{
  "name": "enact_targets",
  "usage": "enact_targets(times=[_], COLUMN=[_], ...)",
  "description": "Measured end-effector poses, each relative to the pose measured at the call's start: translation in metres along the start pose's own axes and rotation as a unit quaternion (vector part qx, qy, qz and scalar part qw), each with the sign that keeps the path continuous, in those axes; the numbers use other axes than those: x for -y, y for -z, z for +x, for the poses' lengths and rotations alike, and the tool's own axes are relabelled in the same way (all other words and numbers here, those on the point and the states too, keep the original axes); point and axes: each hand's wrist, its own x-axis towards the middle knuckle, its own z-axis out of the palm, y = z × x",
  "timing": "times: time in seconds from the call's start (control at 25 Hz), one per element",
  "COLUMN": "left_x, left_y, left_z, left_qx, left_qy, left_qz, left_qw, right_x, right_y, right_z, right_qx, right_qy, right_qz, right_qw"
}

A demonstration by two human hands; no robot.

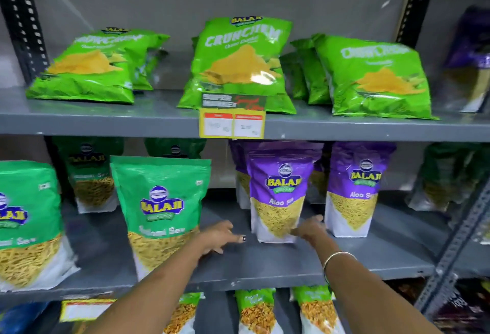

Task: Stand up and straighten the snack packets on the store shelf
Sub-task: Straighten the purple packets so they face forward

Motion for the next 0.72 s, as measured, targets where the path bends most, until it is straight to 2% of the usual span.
enact_targets(times=[0.04, 0.16, 0.24, 0.36, 0.6, 0.72], left_x=[-0.01, -0.037, -0.047, -0.051, -0.04, -0.019], left_y=[-0.014, -0.045, -0.052, -0.062, -0.08, -0.081], left_z=[0.012, 0.037, 0.048, 0.054, 0.026, 0.032], left_qx=[-0.041, -0.125, -0.159, -0.172, -0.184, -0.19], left_qy=[-0.019, -0.074, -0.096, -0.099, -0.079, -0.07], left_qz=[-0.042, -0.114, -0.16, -0.194, -0.193, -0.148], left_qw=[0.998, 0.983, 0.97, 0.961, 0.961, 0.968], right_x=[-0.007, -0.02, -0.019, -0.018, -0.031, -0.042], right_y=[0.006, 0.014, 0.015, 0.016, 0.025, 0.023], right_z=[0.019, 0.063, 0.066, 0.061, 0.03, 0.015], right_qx=[0.003, 0.118, 0.221, 0.266, 0.237, 0.225], right_qy=[0.005, 0.114, 0.194, 0.243, 0.217, 0.22], right_qz=[0.067, 0.22, 0.264, 0.289, 0.27, 0.225], right_qw=[0.998, 0.962, 0.918, 0.887, 0.908, 0.922])
